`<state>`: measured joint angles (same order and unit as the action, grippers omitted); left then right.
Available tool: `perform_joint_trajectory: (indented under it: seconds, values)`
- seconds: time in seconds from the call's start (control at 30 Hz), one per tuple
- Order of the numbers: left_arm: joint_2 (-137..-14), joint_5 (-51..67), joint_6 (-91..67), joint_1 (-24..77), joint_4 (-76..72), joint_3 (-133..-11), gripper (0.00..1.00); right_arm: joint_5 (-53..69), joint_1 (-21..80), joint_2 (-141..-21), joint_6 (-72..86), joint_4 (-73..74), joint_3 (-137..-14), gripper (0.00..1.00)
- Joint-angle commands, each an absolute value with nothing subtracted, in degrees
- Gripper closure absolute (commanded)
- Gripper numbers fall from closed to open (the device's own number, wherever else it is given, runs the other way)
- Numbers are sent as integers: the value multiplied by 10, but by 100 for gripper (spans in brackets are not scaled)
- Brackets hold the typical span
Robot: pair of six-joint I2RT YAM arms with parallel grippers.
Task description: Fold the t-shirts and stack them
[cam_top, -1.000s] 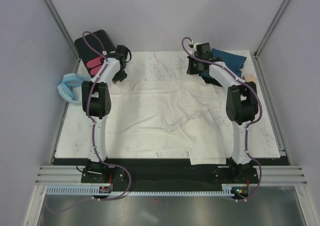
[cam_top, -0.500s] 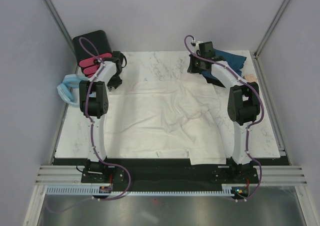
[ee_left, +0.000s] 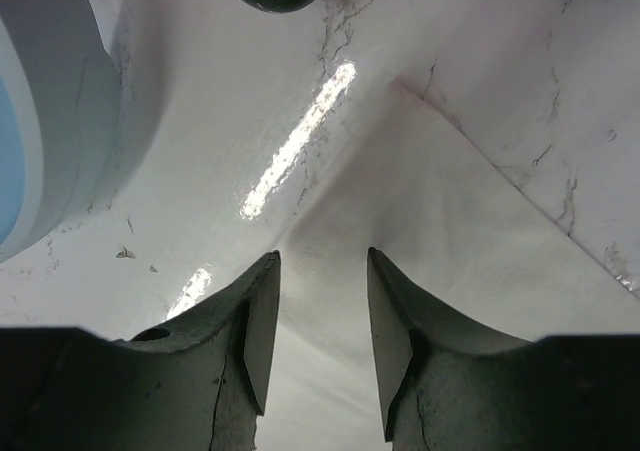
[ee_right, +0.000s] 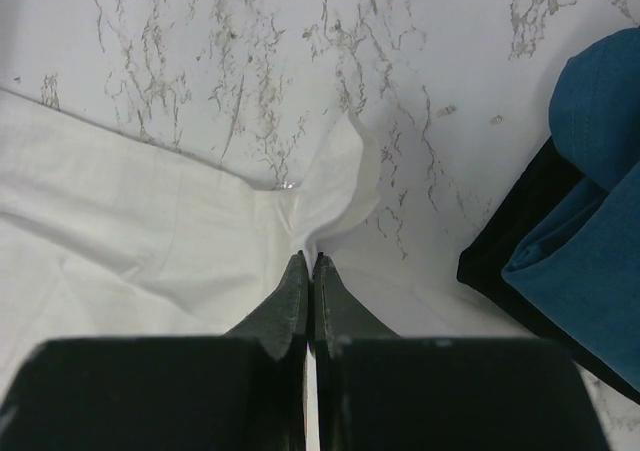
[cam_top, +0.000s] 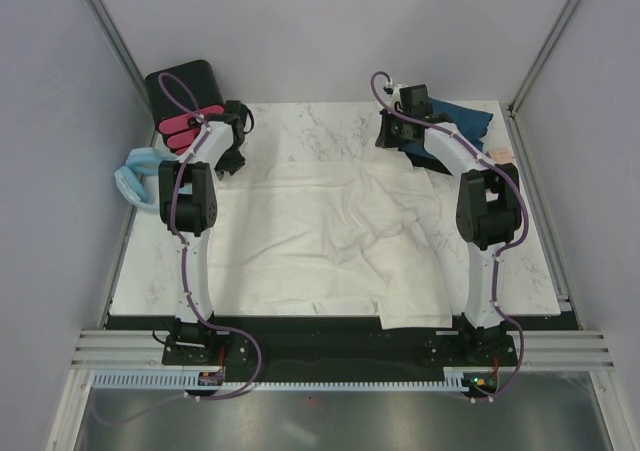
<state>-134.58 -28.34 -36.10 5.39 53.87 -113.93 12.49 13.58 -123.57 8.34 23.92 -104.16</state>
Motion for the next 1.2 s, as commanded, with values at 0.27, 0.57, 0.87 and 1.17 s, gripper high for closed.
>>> perform_joint_trajectory:
  seconds: [0.27, 0.57, 0.87, 1.17]
  values:
    - [-1343, -249, -304, 59, 451, -1180, 53, 143, 130, -1197, 86, 221, -1036, 100]
    - [-1307, -231, -233, 105, 407, -1148, 54, 149, 131, -1194, 87, 221, -1030, 100]
    - [-1325, -340, -229, 116, 412, -1185, 52, 159, 125, -1183, 87, 218, -1018, 100]
    - [-1325, -358, -265, 99, 440, -1168, 52, 182, 113, -1178, 99, 207, -1014, 100]
